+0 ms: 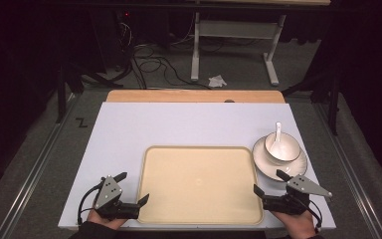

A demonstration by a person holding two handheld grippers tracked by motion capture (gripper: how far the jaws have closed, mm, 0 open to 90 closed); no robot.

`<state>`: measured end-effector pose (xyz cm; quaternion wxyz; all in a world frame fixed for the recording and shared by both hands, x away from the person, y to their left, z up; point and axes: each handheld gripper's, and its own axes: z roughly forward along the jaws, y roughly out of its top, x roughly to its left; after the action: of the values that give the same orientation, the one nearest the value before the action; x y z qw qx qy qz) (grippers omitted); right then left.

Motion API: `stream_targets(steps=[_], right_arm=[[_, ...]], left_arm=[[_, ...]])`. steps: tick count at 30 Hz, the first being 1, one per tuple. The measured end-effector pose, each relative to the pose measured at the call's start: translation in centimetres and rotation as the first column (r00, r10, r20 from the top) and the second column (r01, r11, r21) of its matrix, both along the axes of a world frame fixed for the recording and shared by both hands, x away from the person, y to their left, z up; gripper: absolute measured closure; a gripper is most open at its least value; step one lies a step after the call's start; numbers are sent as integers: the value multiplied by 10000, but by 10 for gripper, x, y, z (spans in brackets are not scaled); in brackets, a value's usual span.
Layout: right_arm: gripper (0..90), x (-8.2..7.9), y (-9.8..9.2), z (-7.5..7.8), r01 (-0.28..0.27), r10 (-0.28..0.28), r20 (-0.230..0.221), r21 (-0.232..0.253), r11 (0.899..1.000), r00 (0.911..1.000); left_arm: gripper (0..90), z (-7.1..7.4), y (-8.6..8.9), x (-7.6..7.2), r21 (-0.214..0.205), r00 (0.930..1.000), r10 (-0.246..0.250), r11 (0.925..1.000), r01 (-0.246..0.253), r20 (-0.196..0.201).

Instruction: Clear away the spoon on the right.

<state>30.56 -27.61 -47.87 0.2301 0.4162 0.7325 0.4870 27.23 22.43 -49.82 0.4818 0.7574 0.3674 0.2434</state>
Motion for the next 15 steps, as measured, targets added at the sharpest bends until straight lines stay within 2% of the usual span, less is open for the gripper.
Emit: stream_targets(steps=[15], right_arm=[[12, -2, 1, 0, -145, 145, 14, -107, 9998, 9999]], left_arm=[[1, -1, -2, 1, 21, 9999, -90, 10000, 90, -48]])
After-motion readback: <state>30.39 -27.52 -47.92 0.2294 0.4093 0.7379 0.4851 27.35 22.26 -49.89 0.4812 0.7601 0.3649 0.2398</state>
